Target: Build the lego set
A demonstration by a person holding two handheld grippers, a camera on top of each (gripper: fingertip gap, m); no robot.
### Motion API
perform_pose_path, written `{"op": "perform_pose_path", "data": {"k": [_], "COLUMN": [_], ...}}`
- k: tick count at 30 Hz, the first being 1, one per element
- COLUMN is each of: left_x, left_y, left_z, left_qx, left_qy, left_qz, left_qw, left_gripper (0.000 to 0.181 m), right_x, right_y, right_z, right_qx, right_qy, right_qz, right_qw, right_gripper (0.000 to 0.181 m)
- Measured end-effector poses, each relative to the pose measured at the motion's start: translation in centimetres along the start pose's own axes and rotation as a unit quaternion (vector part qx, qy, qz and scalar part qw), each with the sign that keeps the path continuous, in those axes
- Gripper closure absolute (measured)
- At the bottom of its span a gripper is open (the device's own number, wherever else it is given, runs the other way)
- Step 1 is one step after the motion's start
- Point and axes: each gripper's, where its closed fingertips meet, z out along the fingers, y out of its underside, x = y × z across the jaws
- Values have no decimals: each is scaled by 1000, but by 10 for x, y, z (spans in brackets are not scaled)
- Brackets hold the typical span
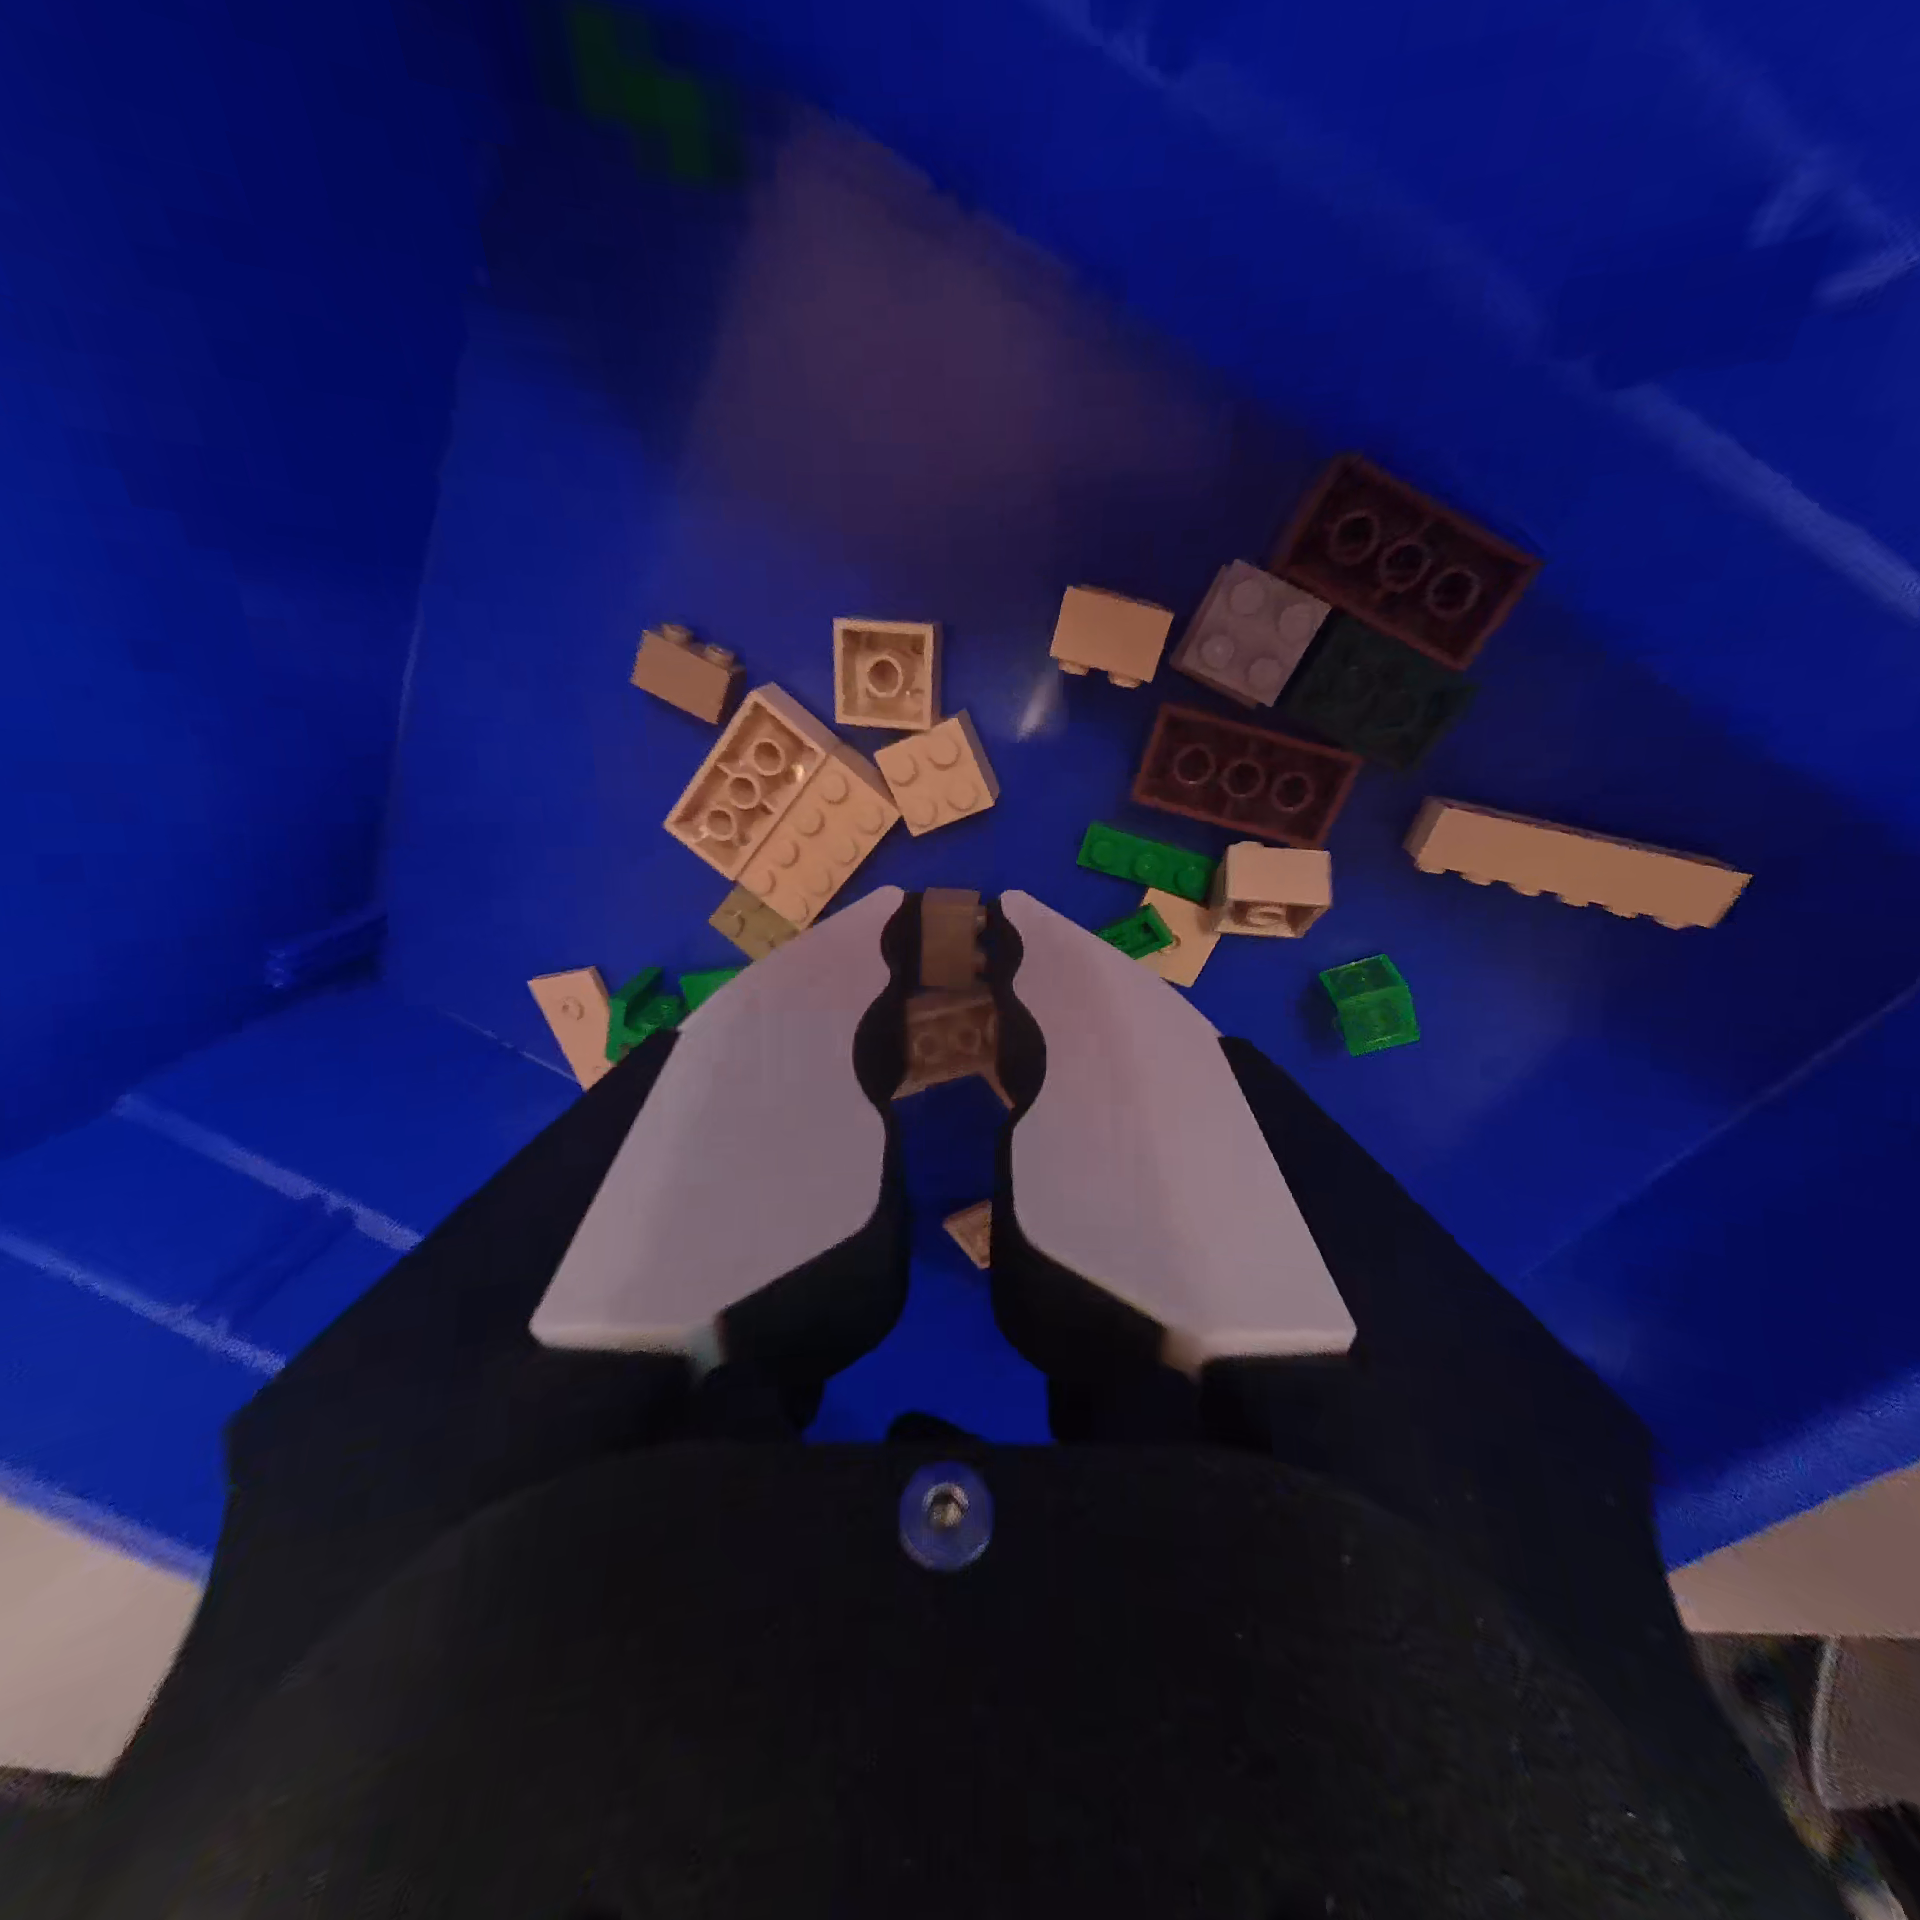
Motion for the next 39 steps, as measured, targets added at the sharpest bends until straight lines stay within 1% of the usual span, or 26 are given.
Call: {"op": "perform_pose_path", "data": {"k": [1,3,6,8,10,15,19,21,24,26,29,33,36,39], "left_x": [1,10,44,79,119,230,316,353,396,416,439,452,459,461], "left_y": [-7,-26,-60,-80,-94,-112,-115,-112,-106,-104,-100,-101,-102,-104], "left_z": [-9,-36,-87,-119,-144,-191,-212,-218,-222,-224,-223,-217,-208,-201], "left_qx": [26,100,236,318,382,490,537,550,559,562,556,551,545,538], "left_qy": [0,13,53,98,145,272,369,407,449,468,493,499,497,498], "left_qz": [-5,-18,-19,-13,-7,10,5,1,-7,-16,-15,-19,-17,-18], "left_qw": [1000,995,970,943,913,828,758,729,697,682,669,668,675,679], "left_gripper": [169,170,170,170,169,170,170,170,170,170,170,170,170,170], "right_x": [0,-1,-2,-5,-10,-21,-28,-32,-36,-38,-38,-36,-31,-29], "right_y": [-1,-3,-11,-20,-32,-64,-89,-99,-106,-105,-102,-103,-100,-92], "right_z": [0,0,5,9,15,32,42,44,48,50,52,48,46,47], "right_qx": [1,3,10,22,32,62,88,97,101,97,91,95,88,67], "right_qy": [0,3,5,4,9,53,102,123,150,164,178,192,206,195], "right_qz": [-1,1,10,15,12,-17,-50,-60,-73,-82,-94,-96,-105,-111], "right_qw": [1000,1000,1000,1000,999,997,990,986,981,978,975,972,969,972], "right_gripper": [170,170,167,162,157,154,157,158,159,159,159,161,169,171]}}
